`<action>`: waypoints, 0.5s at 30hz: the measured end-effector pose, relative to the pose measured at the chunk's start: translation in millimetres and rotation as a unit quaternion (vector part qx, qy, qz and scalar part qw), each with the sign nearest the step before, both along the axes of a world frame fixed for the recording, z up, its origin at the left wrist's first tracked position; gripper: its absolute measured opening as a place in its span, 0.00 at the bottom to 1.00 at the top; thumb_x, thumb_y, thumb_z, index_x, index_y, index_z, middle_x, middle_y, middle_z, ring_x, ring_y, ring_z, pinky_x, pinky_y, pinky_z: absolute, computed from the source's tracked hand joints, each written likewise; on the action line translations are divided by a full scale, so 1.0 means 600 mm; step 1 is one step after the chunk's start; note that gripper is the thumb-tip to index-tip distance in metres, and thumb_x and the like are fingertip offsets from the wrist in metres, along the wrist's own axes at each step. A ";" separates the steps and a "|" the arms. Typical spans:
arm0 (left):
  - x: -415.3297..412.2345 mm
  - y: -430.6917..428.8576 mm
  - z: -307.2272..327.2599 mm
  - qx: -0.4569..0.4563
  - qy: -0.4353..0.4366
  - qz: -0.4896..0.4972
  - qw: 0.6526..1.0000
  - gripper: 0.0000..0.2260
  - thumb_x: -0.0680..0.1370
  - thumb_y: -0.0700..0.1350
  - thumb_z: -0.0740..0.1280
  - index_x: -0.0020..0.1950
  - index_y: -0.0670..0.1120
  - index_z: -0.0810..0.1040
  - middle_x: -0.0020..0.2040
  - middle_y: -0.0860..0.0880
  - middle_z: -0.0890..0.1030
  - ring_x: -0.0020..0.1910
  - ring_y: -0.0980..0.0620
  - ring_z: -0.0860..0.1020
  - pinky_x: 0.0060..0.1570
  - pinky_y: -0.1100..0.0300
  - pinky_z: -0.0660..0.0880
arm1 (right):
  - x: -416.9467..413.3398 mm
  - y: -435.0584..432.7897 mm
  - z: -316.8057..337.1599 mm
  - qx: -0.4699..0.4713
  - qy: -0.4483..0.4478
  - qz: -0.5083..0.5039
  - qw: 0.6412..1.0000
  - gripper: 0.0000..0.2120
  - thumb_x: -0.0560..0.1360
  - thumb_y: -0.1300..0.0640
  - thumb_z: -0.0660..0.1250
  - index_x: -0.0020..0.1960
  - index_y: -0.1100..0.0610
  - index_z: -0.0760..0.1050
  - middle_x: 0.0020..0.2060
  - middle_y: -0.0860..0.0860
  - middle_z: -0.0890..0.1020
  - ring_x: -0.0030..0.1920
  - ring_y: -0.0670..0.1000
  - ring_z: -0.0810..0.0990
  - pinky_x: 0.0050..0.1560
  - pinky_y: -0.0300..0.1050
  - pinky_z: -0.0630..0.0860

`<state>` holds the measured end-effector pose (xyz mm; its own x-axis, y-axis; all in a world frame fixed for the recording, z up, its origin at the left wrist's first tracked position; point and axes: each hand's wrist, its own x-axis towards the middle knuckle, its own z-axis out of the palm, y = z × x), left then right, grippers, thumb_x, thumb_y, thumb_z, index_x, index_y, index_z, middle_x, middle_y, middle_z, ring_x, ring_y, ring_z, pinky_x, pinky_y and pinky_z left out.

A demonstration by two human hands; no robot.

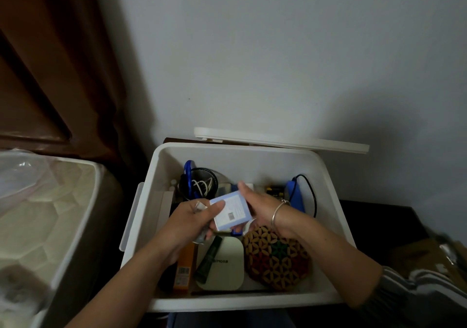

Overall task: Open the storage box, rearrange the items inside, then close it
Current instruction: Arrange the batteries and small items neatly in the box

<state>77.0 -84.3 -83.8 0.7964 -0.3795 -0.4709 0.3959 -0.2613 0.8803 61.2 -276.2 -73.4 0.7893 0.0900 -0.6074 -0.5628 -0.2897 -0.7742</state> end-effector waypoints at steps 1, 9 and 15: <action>0.002 0.000 -0.001 0.026 -0.021 0.020 0.999 0.16 0.76 0.56 0.68 0.41 0.43 0.80 0.31 0.48 0.81 0.29 0.55 0.78 0.32 0.63 0.74 | 0.005 -0.006 -0.008 -0.044 -0.002 -0.014 0.999 0.25 0.76 0.33 0.50 0.47 0.49 0.77 0.38 0.53 0.85 0.35 0.48 0.82 0.38 0.42 0.76; 0.012 0.006 -0.009 0.117 -0.118 0.138 0.976 0.12 0.78 0.54 0.68 0.41 0.46 0.80 0.35 0.49 0.82 0.34 0.53 0.81 0.29 0.61 0.76 | 0.050 -0.013 -0.115 -0.358 -0.021 0.029 0.933 0.16 0.74 0.46 0.68 0.39 0.59 0.76 0.33 0.53 0.76 0.40 0.51 0.75 0.40 0.42 0.69; 0.011 0.006 -0.008 0.113 -0.112 0.123 0.979 0.10 0.78 0.54 0.67 0.43 0.49 0.79 0.37 0.50 0.81 0.36 0.54 0.81 0.32 0.63 0.77 | 0.069 -0.019 -0.125 -0.351 0.004 -0.013 0.936 0.19 0.76 0.48 0.66 0.30 0.58 0.71 0.29 0.52 0.72 0.39 0.52 0.74 0.39 0.40 0.67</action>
